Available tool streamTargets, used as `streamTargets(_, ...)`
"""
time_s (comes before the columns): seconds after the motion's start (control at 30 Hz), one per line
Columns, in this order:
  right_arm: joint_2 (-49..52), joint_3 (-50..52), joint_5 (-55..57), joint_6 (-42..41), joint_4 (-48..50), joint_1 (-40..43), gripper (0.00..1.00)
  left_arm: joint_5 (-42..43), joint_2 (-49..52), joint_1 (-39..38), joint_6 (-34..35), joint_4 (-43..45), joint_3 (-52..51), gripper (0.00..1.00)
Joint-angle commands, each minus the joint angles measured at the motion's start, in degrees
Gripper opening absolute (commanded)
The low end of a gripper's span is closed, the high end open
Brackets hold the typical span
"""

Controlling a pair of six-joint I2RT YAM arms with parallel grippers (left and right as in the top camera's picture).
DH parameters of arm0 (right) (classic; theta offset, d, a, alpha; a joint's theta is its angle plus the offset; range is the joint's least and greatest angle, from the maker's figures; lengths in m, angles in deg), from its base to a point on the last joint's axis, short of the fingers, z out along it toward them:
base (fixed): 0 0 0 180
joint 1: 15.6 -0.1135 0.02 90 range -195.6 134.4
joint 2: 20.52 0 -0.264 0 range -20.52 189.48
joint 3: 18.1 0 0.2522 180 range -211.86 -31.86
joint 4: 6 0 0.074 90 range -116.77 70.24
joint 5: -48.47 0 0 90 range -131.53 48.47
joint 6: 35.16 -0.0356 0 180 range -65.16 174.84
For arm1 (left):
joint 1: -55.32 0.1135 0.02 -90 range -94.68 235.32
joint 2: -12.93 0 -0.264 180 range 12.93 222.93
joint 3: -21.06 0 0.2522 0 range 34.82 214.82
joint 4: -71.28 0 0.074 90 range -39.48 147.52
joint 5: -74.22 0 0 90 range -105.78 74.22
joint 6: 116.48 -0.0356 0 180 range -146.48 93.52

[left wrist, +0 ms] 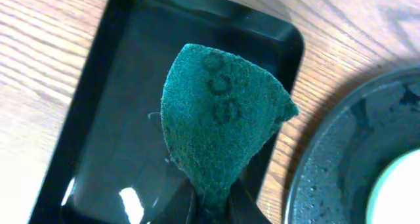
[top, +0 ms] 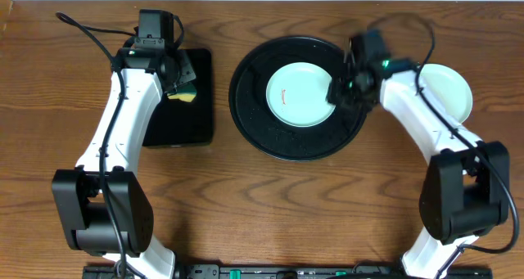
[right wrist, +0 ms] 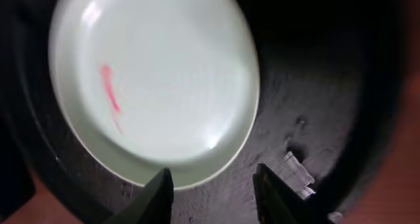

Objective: Clean dirty plates on tray and stack at the side
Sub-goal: 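Pick the green sponge from the rectangular tray with the left gripper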

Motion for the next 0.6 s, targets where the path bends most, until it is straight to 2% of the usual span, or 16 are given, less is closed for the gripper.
streamTargets(0.0,-0.20,-4.96,11.69,7.58,-1.68,0.42,0.39,10.01,0.79,-0.02,-4.81,0.90,-0.37,0.08)
streamTargets(0.17,1.14,-5.20,13.38,4.87,-1.18,1.92,0.39,15.41,0.79,-2.54,-5.42,1.92,-0.37,0.08)
streamTargets(0.3,5.14,-5.18,8.48,5.16,2.27,3.37,0.49,15.34,0.79,-7.34,-5.42,2.69,-0.37,0.08)
streamTargets(0.47,11.61,-5.18,3.15,6.29,5.88,3.13,0.46,13.57,0.79,-13.84,-5.01,5.22,-0.37,0.08)
streamTargets(0.57,14.40,-5.18,2.16,7.23,7.34,2.47,0.46,10.29,0.81,-16.37,-2.21,6.82,-0.37,0.08)
